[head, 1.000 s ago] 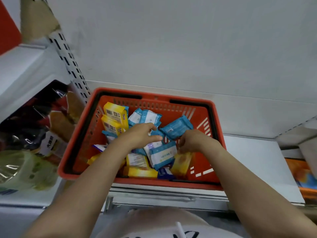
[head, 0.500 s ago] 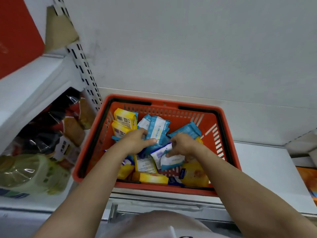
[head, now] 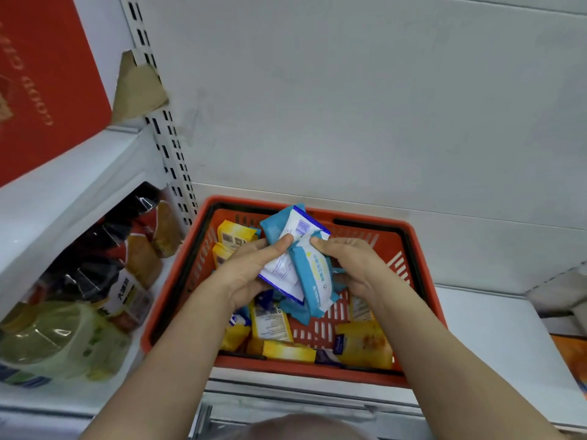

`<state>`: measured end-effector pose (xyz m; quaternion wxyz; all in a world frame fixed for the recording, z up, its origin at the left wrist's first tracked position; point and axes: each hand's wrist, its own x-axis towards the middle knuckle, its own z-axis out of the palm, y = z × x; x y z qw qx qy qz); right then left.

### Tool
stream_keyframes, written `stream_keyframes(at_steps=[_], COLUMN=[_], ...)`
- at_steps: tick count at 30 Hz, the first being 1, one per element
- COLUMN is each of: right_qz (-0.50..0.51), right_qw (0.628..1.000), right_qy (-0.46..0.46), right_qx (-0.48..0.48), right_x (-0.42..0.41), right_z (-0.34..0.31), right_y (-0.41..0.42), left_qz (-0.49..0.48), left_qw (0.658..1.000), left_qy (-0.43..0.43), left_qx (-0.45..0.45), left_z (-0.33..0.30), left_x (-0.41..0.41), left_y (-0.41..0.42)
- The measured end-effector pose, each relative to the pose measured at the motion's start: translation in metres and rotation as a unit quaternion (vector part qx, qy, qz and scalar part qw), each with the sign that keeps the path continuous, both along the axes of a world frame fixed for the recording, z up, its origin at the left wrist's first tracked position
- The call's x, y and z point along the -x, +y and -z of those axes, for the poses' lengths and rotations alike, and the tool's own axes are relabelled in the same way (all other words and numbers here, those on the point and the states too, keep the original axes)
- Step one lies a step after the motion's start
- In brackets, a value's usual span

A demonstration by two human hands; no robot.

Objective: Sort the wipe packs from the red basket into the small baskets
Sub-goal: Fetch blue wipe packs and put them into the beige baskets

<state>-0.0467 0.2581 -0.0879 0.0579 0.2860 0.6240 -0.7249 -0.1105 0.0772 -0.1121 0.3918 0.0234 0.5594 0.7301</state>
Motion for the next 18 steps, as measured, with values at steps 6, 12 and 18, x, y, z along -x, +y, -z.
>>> stream_keyframes(at_steps=[6, 12, 18], right_qz=[0.042, -0.025, 0.043], right_qw=[0.993, 0.999, 0.999], right_qy=[-0.012, -0.013, 0.017], right_qx=[-0.113, 0.043, -0.003], right_x=[0.010, 0.005, -0.006], right_z=[0.011, 0.005, 0.009], right_y=[-0.018, -0.026, -0.034], left_qz=[-0.011, -0.158, -0.201], left_qw=[1.000, 0.985, 0.979], left_qy=[-0.009, 0.019, -0.001], left_qx=[0.015, 0.062, 0.021], left_z=[-0.008, 0.001, 0.004], left_x=[-0.007, 0.001, 0.003], left_y=[0.003, -0.008, -0.028])
